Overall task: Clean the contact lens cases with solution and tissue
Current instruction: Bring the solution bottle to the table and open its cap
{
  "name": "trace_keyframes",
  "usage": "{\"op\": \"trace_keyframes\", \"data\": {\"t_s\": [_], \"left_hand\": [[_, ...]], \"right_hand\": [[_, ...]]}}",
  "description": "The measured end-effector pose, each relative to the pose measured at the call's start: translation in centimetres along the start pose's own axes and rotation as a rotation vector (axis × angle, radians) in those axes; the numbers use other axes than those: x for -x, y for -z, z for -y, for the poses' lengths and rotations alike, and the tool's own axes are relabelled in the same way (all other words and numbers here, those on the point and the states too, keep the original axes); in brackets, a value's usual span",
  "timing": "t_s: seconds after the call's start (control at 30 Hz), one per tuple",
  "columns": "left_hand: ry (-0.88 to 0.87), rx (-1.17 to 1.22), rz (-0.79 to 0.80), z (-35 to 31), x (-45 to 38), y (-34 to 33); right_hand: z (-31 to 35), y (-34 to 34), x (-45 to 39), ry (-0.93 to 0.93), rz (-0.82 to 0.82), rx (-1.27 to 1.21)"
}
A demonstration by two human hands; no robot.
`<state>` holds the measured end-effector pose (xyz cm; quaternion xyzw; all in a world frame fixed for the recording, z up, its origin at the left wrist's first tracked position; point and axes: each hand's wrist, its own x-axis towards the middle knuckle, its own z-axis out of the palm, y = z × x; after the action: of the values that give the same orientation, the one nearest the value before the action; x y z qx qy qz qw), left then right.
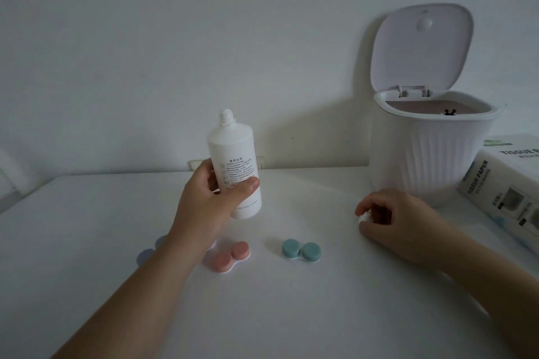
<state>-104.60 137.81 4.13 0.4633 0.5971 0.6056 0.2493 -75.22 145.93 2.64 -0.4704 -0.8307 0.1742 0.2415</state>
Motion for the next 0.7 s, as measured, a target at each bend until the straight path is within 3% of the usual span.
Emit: {"op": "trace_keyframes", "data": {"t_s": [0.7], "left_hand": [[0.008,-0.184,-0.049,1.8,-1.6,0.0]], "right_hand": [[-0.8,-1.1,-0.3,-0.037,-0.101,-0.034]]}}
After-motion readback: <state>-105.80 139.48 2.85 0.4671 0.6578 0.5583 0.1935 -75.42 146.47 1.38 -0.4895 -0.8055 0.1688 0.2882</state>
